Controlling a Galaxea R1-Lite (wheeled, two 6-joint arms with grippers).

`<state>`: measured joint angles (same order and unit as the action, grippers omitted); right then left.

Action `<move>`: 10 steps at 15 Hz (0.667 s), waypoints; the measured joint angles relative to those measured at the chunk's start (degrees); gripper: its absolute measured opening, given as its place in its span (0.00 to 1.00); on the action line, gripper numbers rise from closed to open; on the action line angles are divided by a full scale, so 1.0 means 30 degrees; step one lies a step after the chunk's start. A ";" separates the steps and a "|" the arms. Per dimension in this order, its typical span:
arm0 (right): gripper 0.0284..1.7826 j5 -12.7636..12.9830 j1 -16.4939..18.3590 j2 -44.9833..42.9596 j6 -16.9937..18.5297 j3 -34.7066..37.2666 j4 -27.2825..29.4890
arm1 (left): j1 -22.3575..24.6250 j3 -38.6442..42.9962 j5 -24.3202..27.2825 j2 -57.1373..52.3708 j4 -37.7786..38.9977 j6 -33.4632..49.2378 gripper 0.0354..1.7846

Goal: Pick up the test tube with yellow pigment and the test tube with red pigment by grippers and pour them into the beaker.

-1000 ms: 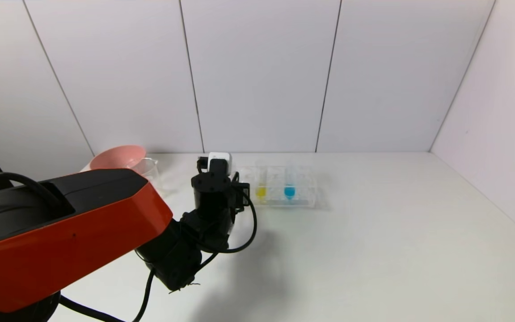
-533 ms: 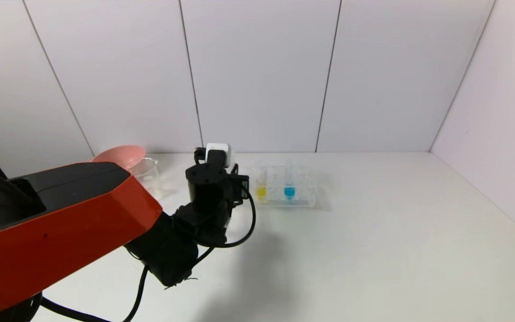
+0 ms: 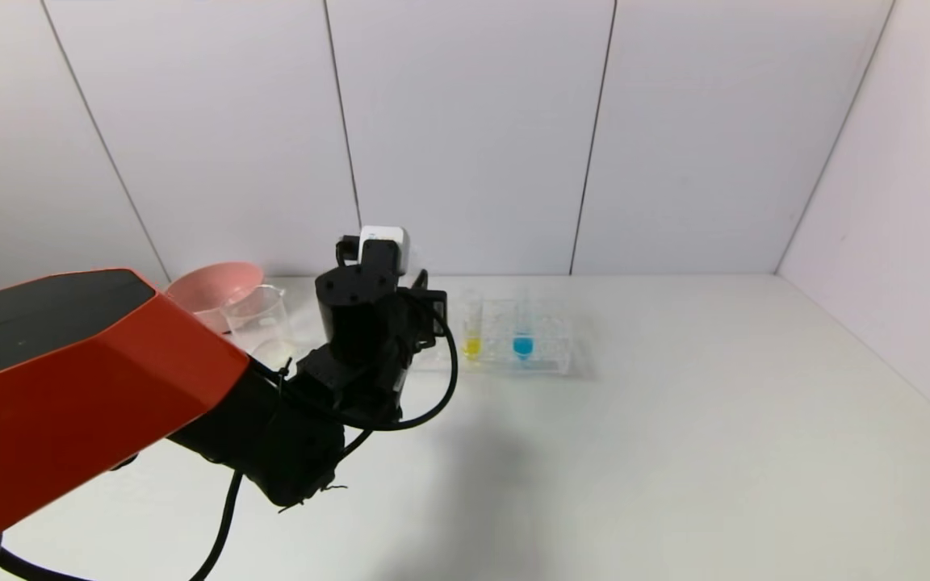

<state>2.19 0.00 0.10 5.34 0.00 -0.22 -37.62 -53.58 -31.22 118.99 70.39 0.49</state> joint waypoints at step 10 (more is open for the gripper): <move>0.96 -0.0008 0.0000 0.0000 0.0000 0.0000 -0.0008 | 0.2231 0.1284 0.5291 -0.6725 -0.7635 0.0028 0.22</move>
<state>2.17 0.00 0.10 5.34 0.00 -0.24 -30.93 -49.73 -15.35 98.82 47.48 0.57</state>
